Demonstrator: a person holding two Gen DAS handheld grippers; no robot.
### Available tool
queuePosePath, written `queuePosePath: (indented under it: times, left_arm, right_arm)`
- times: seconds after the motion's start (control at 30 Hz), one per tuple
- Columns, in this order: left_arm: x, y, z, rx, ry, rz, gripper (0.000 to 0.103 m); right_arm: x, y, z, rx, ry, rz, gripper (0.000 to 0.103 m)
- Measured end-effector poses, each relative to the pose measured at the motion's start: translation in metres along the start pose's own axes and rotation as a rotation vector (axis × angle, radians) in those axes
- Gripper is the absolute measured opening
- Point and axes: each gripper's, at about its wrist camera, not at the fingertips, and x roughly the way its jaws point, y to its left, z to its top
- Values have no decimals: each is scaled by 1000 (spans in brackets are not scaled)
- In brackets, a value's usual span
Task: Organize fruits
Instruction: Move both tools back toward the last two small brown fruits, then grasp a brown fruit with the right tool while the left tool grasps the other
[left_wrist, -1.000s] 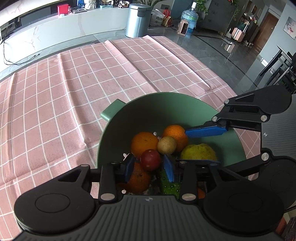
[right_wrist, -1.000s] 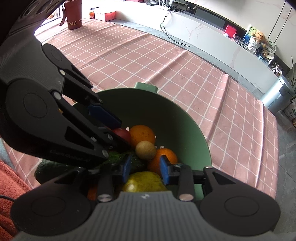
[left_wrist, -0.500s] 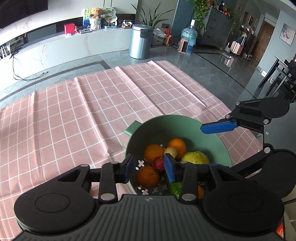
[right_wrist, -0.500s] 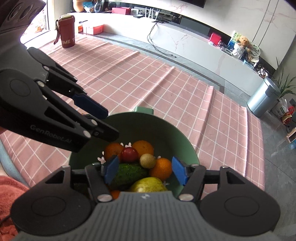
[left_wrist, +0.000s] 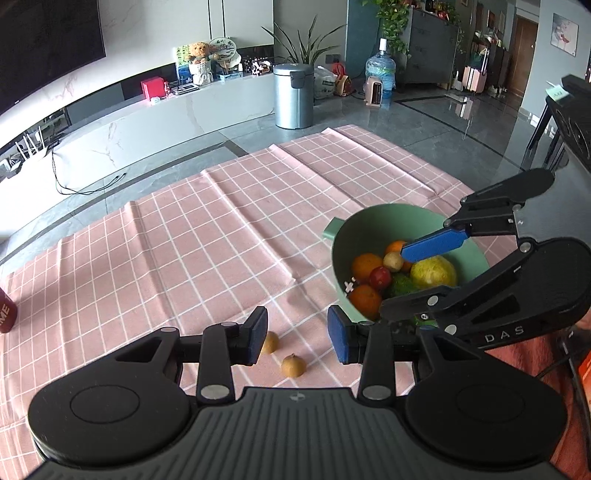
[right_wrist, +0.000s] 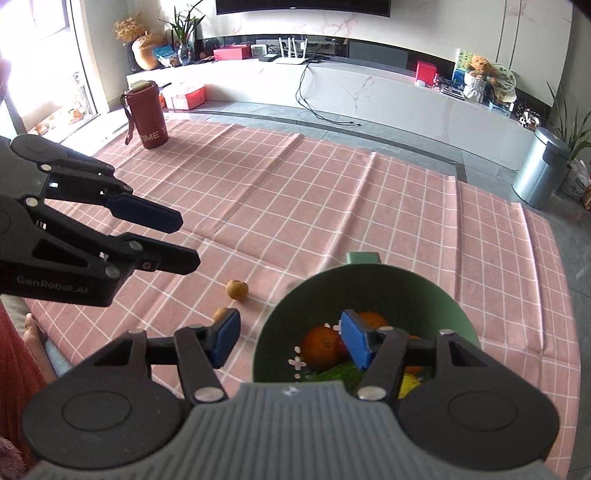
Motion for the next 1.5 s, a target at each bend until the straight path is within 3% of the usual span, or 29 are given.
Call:
queuePosePath:
  times: [0.27,0.53,1.03,1.5]
  left_arm:
    - [-7,21,-25,44,19,46,45]
    - [3,41,-40,40,31,77,45]
    - [39,75,-61,-56,73,-38,45]
    - [56,84,-65,-79,89,-100,45]
  right_arm:
    - [29,45,6,-117,44,62,39]
    - [70,71,7,-220,137,54,27]
    - [130,81,13,-305,284,38,22]
    - [153,79,17,-301,319,42,21]
